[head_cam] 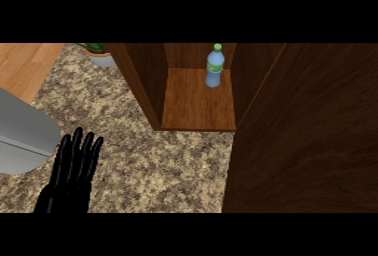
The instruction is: Pick up the bottled water, place it into the cabinet and close the cabinet
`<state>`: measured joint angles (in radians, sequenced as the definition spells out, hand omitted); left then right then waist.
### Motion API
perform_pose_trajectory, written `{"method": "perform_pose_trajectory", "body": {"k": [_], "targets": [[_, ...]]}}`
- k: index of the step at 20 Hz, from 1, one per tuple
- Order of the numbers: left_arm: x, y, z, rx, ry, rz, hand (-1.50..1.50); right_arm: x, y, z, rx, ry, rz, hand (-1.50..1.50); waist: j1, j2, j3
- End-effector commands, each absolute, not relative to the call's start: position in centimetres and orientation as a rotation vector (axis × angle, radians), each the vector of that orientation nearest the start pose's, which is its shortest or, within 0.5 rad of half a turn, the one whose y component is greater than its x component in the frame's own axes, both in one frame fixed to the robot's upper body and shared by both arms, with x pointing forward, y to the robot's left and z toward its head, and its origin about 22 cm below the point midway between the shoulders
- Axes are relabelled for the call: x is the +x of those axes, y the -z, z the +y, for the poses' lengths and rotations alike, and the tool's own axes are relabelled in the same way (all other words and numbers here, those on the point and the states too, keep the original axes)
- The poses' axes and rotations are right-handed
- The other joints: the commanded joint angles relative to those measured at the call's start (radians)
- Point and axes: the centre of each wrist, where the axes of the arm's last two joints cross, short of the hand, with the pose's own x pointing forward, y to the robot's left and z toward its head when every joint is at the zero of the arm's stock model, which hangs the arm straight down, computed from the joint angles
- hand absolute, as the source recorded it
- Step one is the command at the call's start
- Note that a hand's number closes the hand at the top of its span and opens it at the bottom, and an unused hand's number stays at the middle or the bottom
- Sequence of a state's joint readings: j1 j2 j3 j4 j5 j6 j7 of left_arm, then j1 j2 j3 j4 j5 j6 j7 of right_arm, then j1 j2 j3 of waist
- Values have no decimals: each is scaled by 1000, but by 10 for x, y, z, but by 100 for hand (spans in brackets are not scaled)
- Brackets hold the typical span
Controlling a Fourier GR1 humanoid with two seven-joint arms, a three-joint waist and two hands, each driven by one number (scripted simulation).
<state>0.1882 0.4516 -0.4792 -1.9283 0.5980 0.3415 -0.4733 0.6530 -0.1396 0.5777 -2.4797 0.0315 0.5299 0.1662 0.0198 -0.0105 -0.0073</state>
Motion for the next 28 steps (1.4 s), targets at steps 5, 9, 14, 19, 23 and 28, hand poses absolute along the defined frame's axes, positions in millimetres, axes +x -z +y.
{"method": "perform_pose_trajectory", "body": {"k": [5,9,14,19,23,28], "targets": [[156,-43,239,-310,-166,-1891,-150,76,-165,-147,631,-806,-1788,150,15,-2,-4],[153,-51,251,-299,-174,-1901,-150,86,-165,-132,623,-835,-1776,150,21,-3,-3],[148,-48,258,-302,-196,-1886,-150,94,-166,-116,631,-883,-1781,150,14,-3,-5],[144,-46,265,-314,-158,-1874,-150,107,-165,-107,607,-908,-1791,150,24,2,-3],[149,-47,272,-309,-156,-1893,-150,113,-167,-106,607,-950,-1776,150,33,9,-7],[148,-53,272,-356,-146,-1902,-150,119,-165,-104,625,-952,-1769,150,49,14,-5]]}}
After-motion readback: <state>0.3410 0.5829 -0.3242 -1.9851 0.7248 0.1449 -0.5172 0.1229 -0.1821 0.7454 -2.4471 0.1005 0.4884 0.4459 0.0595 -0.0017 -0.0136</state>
